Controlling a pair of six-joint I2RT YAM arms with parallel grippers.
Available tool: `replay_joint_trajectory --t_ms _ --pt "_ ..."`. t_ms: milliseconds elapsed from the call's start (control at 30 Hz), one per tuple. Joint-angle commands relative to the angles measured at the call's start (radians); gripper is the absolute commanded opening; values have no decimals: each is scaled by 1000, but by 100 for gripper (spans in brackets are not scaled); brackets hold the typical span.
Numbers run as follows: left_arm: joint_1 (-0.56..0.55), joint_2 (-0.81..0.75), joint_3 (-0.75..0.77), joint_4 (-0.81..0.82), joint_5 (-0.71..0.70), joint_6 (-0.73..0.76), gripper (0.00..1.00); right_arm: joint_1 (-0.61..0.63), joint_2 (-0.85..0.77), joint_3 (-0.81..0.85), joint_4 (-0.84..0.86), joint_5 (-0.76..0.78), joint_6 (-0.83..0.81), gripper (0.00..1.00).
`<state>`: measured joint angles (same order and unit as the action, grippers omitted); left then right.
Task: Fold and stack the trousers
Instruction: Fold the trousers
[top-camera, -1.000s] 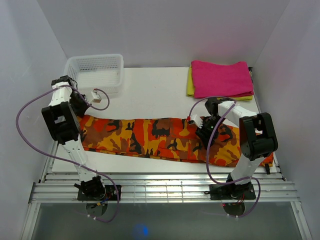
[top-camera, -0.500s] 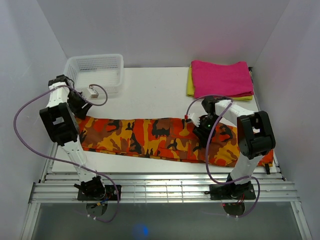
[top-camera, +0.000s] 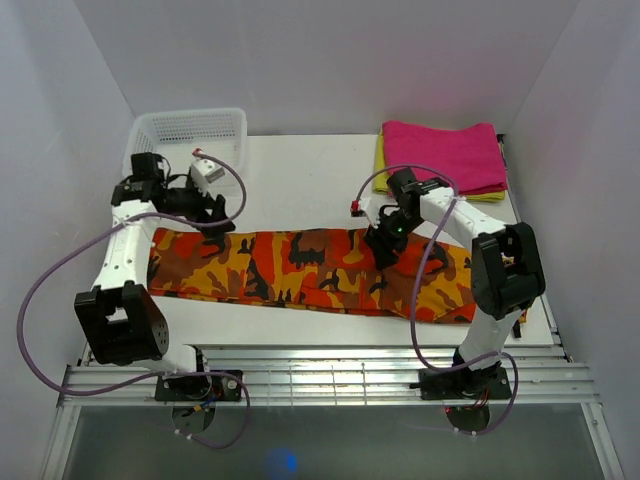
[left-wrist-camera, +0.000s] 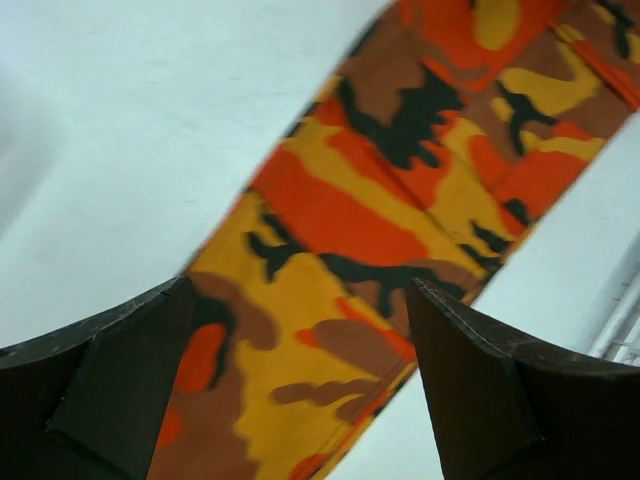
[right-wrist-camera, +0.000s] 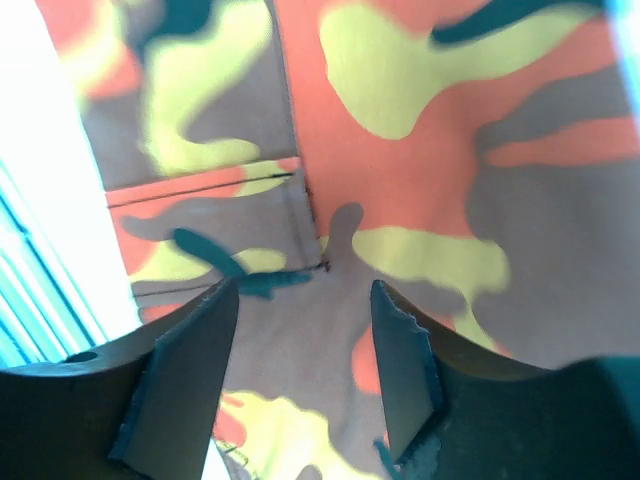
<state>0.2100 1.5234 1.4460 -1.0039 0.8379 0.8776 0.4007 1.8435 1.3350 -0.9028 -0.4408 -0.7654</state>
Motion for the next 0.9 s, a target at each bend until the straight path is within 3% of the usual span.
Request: replay_joint_trajectory --t_ms 0,133,200,367,567,867 --pt "-111 -119 -230 337 43 -353 98 -46 -186 40 28 -114 66 62" --pt "-419 -238 -519 608 -281 -452 98 -189 -329 -26 9 -122 113 68" --pt "-481 -223 -559 679 -357 -494 98 -315 -383 -71 -16 -104 115 70" --pt "-515 -53 -501 567 -384 -540 98 -627 -435 -129 -139 -26 86 73" --pt "-549 73 -495 550 -575 -537 98 -917 -440 -166 -166 120 86 73" --pt "-544 216 -529 531 -775 -535 91 -1171 -350 -192 -154 183 -32 73"
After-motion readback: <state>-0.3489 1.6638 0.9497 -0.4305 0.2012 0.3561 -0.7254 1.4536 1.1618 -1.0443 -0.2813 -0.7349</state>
